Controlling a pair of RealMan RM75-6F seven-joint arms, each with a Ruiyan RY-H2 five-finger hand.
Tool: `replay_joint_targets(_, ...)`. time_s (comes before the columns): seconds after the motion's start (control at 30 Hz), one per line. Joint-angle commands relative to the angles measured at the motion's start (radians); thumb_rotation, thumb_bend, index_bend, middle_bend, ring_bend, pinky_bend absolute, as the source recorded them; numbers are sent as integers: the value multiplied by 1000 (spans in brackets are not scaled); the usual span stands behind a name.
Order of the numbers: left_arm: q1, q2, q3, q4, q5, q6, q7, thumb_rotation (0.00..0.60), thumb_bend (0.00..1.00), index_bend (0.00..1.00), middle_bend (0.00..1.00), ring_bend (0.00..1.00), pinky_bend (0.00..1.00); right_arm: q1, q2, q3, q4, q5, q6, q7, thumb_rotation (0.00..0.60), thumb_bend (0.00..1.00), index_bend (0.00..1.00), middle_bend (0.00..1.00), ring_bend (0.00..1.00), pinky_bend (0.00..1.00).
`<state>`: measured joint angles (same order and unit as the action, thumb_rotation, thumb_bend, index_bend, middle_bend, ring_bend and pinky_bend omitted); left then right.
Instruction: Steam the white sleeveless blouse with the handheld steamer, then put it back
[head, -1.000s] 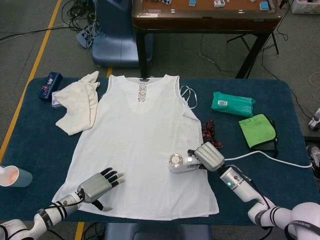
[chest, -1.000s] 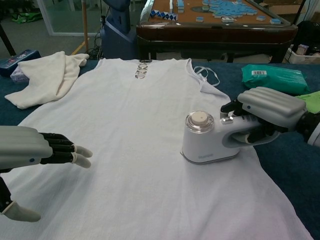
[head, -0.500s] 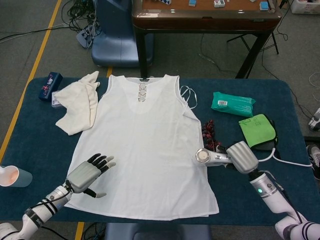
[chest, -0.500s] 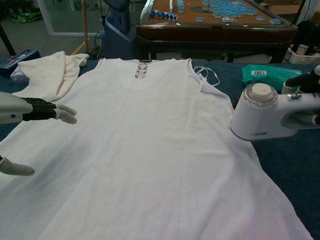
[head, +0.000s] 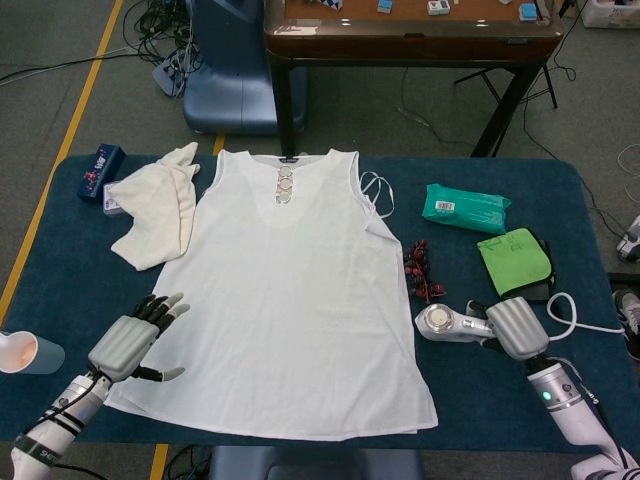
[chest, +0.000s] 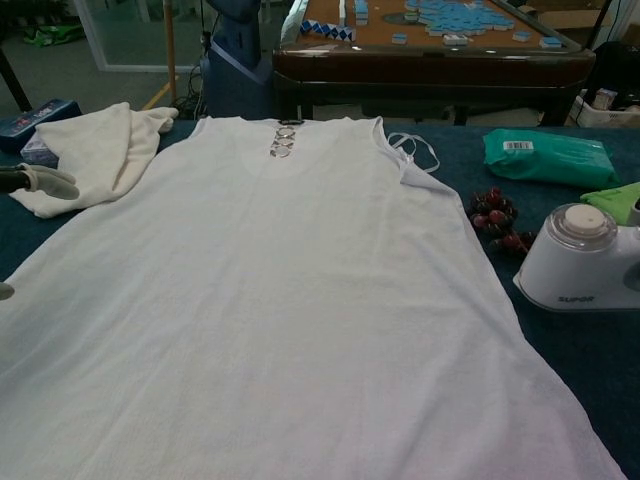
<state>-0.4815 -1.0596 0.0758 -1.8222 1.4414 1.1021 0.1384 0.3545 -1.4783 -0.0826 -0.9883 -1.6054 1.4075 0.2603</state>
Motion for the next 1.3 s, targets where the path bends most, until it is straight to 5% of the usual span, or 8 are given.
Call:
replay_joint_targets(0.03, 21, 8, 7, -11, 7, 20, 5, 346, 139, 43, 0, 0, 0, -12, -45, 4, 62, 0, -12, 42, 600, 623, 914, 848, 831, 730)
replay_joint_targets(0.43, 46, 8, 0, -13, 17, 23, -3, 351, 138, 42, 0, 0, 0, -35, -62, 12, 92, 7, -39, 55, 600, 566, 906, 769, 728, 705)
replay_joint_targets(0.73, 52, 13, -10, -19, 12, 12, -1, 347, 138, 38, 0, 0, 0, -41, 3, 28, -38, 50, -112, -14, 600, 168, 528, 499, 450, 494)
replay_joint_targets(1.0, 62, 25, -22, -12, -7, 8, -36, 344, 138, 38, 0, 0, 0, -39, 69, 32, -136, 56, -141, -45, 600, 93, 212, 310, 299, 375)
replay_joint_targets(1.3, 99, 22, -50, 15, -25, 70, -72, 361, 138, 38, 0, 0, 0, -64, 177, 64, -279, 56, -70, -55, 600, 95, 188, 320, 298, 369)
